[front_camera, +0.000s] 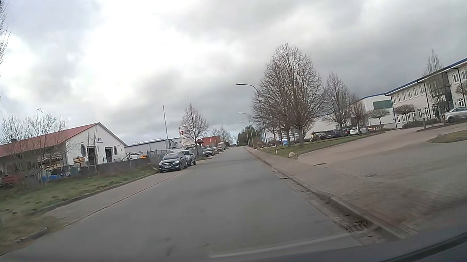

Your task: Follow the waypoints while adhering to traffic rules and regulations

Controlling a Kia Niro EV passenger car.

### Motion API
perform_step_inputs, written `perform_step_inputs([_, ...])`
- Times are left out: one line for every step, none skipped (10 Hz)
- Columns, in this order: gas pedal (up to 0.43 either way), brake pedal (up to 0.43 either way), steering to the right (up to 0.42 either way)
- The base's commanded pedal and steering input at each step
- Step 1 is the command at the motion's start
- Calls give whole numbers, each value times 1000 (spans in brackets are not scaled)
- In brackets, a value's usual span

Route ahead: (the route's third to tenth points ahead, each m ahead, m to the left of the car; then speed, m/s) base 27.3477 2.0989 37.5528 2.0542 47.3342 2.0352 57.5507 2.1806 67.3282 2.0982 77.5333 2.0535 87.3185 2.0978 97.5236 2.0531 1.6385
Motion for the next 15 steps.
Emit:
perform_step_inputs([0, 250, -26])
perform_step_inputs([0, 250, -21])
perform_step_inputs([0, 250, -16])
perform_step_inputs([0, 250, -14])
perform_step_inputs([0, 250, -13])
perform_step_inputs([0, 238, -13])
perform_step_inputs([0, 238, -12])
perform_step_inputs([0, 232, -12])
perform_step_inputs([0, 232, -12])
perform_step_inputs([0, 238, -12])
perform_step_inputs([0, 250, -12])
perform_step_inputs([0, 250, -12])
perform_step_inputs([0, 250, -12])
perform_step_inputs([0, 250, -12])
perform_step_inputs([0, 250, -12])
